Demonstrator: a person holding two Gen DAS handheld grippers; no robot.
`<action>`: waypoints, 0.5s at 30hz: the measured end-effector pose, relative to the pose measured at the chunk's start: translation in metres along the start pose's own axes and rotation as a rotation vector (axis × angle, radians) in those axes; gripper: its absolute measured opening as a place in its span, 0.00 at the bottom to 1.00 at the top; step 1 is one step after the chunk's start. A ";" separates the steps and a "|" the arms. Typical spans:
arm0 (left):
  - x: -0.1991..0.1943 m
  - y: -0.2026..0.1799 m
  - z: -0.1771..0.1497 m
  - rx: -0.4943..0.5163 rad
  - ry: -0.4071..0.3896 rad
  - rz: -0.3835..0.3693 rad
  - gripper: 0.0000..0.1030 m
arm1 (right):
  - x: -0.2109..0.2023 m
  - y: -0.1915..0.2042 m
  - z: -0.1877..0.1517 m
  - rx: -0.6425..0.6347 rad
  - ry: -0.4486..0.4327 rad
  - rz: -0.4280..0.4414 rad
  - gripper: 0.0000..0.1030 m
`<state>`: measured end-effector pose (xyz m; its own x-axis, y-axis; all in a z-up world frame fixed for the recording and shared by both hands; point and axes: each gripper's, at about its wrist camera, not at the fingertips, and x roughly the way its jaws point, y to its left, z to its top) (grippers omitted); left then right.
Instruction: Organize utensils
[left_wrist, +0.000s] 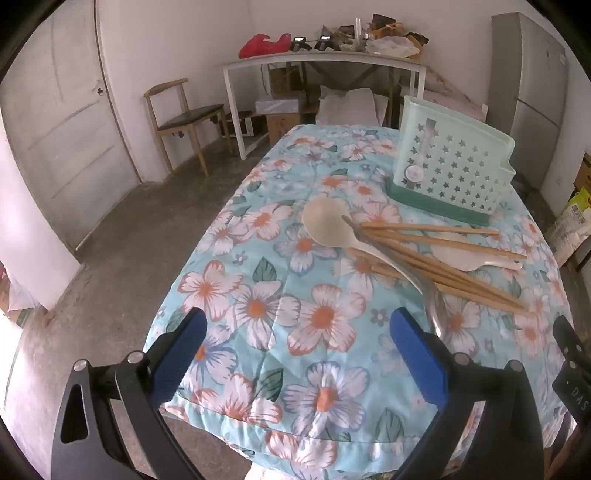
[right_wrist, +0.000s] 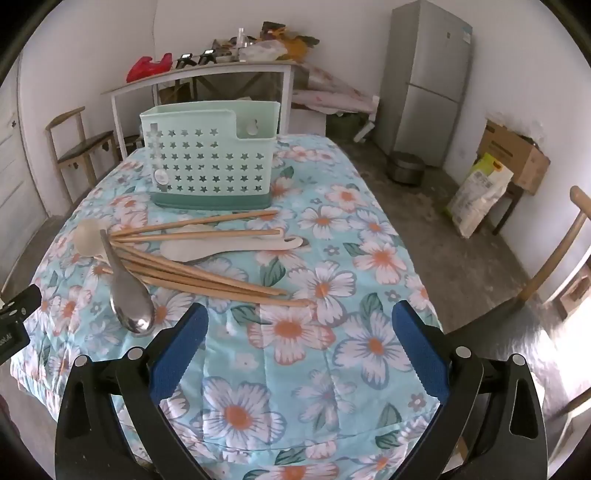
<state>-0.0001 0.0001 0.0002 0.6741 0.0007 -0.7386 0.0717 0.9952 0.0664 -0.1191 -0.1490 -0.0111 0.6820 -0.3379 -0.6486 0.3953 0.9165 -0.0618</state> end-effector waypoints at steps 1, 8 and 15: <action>0.000 0.000 0.000 0.001 0.003 0.000 0.95 | 0.000 0.000 0.000 0.000 -0.001 0.000 0.92; -0.001 -0.008 -0.003 0.002 -0.003 0.003 0.95 | 0.000 -0.002 0.001 0.001 -0.004 0.000 0.92; -0.002 -0.006 0.000 0.010 -0.002 -0.008 0.95 | 0.000 0.002 0.002 -0.001 -0.008 -0.001 0.92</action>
<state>-0.0023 -0.0059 0.0012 0.6752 -0.0077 -0.7376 0.0849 0.9941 0.0673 -0.1173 -0.1479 -0.0094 0.6862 -0.3406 -0.6427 0.3958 0.9162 -0.0629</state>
